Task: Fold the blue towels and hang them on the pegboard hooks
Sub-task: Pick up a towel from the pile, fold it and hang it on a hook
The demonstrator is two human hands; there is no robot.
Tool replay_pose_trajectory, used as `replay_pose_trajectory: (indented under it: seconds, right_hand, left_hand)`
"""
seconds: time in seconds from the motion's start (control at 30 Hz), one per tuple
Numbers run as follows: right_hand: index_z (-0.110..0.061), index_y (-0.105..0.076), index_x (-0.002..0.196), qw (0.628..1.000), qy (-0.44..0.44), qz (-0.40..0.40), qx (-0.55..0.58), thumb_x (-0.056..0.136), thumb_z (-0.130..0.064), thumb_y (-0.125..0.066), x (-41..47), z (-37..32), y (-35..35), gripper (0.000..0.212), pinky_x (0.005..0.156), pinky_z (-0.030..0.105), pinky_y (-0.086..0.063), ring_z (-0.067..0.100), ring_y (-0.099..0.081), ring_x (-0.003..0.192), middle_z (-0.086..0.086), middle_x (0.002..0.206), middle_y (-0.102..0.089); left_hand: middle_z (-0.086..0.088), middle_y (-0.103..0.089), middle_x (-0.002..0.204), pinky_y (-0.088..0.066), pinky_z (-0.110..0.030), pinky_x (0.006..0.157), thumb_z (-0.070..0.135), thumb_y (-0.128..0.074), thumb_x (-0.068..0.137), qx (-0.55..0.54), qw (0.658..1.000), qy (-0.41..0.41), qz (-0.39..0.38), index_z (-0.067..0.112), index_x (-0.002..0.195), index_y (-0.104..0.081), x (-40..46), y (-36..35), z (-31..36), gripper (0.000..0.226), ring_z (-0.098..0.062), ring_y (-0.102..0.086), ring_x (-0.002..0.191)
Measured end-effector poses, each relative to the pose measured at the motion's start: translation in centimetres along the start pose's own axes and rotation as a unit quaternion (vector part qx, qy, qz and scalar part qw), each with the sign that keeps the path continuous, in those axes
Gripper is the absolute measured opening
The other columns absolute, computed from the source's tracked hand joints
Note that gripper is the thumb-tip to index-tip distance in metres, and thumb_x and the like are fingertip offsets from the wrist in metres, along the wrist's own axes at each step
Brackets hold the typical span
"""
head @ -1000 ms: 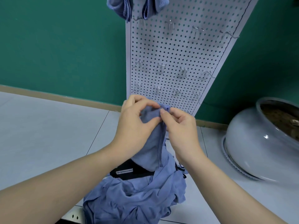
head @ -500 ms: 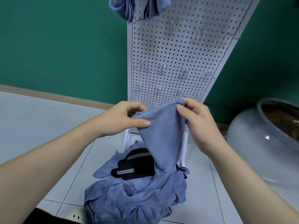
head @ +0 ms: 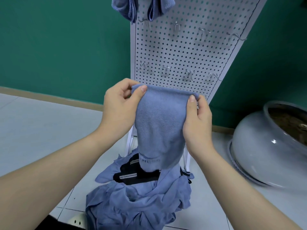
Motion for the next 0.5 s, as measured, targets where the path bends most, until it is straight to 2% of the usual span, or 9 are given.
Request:
replay_pose_trajectory:
  seconds: [0.07, 0.13, 0.17, 0.23, 0.3, 0.33, 0.37, 0.43, 0.5]
  right_hand:
    - [-0.028, -0.057, 0.081, 0.999, -0.020, -0.034, 0.035, 0.103, -0.045, -0.056, 0.0, -0.3, -0.4, 0.028, 0.067, 0.039, -0.043, 0.022, -0.048, 0.068, 0.006, 0.074, -0.052]
    - [-0.021, -0.071, 0.093, 0.991, -0.071, -0.079, 0.078, 0.099, -0.042, -0.067, 0.1, -0.3, -0.8, 0.023, 0.080, 0.043, -0.059, 0.025, -0.073, 0.084, 0.004, 0.090, -0.076]
    - [-0.012, -0.074, 0.102, 0.984, -0.113, -0.104, 0.096, 0.098, -0.038, -0.069, 0.0, 0.0, -1.1, 0.027, 0.088, 0.044, -0.062, 0.026, -0.077, 0.093, 0.007, 0.098, -0.079]
    - [-0.002, -0.074, 0.112, 0.963, -0.190, -0.146, 0.121, 0.098, -0.035, -0.068, -0.5, 0.6, -1.6, 0.036, 0.096, 0.046, -0.060, 0.027, -0.076, 0.101, 0.012, 0.106, -0.079]
    - [-0.002, -0.073, 0.118, 0.951, -0.225, -0.161, 0.140, 0.100, -0.035, -0.065, -0.8, 1.0, -1.7, 0.039, 0.101, 0.047, -0.057, 0.027, -0.075, 0.106, 0.013, 0.111, -0.078]
    - [-0.002, -0.072, 0.120, 0.948, -0.231, -0.159, 0.153, 0.101, -0.034, -0.063, -0.8, 1.2, -1.7, 0.038, 0.102, 0.047, -0.056, 0.027, -0.075, 0.108, 0.013, 0.113, -0.078]
    - [-0.002, -0.071, 0.122, 0.946, -0.235, -0.154, 0.163, 0.102, -0.033, -0.062, -0.8, 1.3, -1.7, 0.038, 0.101, 0.046, -0.057, 0.027, -0.074, 0.109, 0.013, 0.114, -0.077]
    - [0.002, -0.070, 0.121, 0.950, -0.234, -0.145, 0.147, 0.102, -0.033, -0.062, -0.7, 1.7, -1.5, 0.040, 0.098, 0.046, -0.058, 0.030, -0.074, 0.107, 0.017, 0.112, -0.077]
    - [0.008, -0.068, 0.118, 0.961, -0.220, -0.130, 0.108, 0.100, -0.033, -0.066, -0.5, 2.0, -1.2, 0.045, 0.095, 0.048, -0.060, 0.034, -0.075, 0.104, 0.020, 0.107, -0.077]
  left_hand:
    - [-0.032, -0.064, 0.084, -0.046, -0.035, 0.068, 0.021, -0.067, 0.100, -0.021, 1.000, -0.006, 0.017, 0.015, 0.090, -0.070, 0.0, 0.3, 0.2, 0.012, -0.020, -0.055, 0.071]
    - [-0.038, -0.060, 0.085, -0.047, -0.037, 0.070, 0.024, -0.068, 0.099, -0.034, 0.999, -0.001, 0.024, 0.020, 0.089, -0.071, 0.1, 0.7, 0.2, 0.011, -0.023, -0.053, 0.073]
    - [-0.040, -0.059, 0.084, -0.047, -0.038, 0.071, 0.025, -0.069, 0.099, -0.037, 0.999, 0.001, 0.024, 0.021, 0.089, -0.071, 0.2, 0.8, 0.1, 0.010, -0.024, -0.053, 0.073]
    - [-0.038, -0.063, 0.086, -0.050, -0.037, 0.072, 0.025, -0.071, 0.097, -0.043, 0.998, 0.014, 0.033, 0.019, 0.090, -0.072, 0.2, 1.0, -0.2, 0.009, -0.022, -0.058, 0.074]
    - [-0.023, -0.071, 0.081, -0.053, -0.029, 0.070, 0.024, -0.073, 0.096, -0.071, 0.995, 0.059, 0.034, 0.014, 0.095, -0.072, 0.1, 0.7, -1.2, 0.010, -0.014, -0.066, 0.075]
    - [-0.010, -0.075, 0.081, -0.054, -0.026, 0.070, 0.026, -0.075, 0.094, -0.093, 0.991, 0.098, 0.004, 0.012, 0.099, -0.072, -0.1, 0.1, -1.9, 0.015, -0.011, -0.070, 0.078]
    - [-0.004, -0.079, 0.090, -0.057, -0.026, 0.073, 0.028, -0.078, 0.091, -0.119, 0.981, 0.144, -0.046, 0.010, 0.105, -0.072, -0.4, -1.0, -2.8, 0.023, -0.012, -0.074, 0.085]
    - [-0.004, -0.079, 0.107, -0.061, -0.036, 0.087, 0.025, -0.084, 0.084, -0.128, 0.952, 0.235, -0.146, 0.009, 0.113, -0.074, -1.8, -3.1, -4.8, 0.034, -0.020, -0.076, 0.102]
    - [-0.002, -0.080, 0.106, -0.062, -0.036, 0.086, 0.013, -0.086, 0.080, -0.077, 0.947, 0.263, -0.168, 0.012, 0.112, -0.076, -2.6, -3.6, -6.0, 0.033, -0.020, -0.076, 0.103]
Point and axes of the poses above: each hand's wrist, its own x-axis towards the middle knuckle, its own y-axis out of the back of the hand, z = x × y, the point moved 7 cm from there along x, towards the middle knuckle
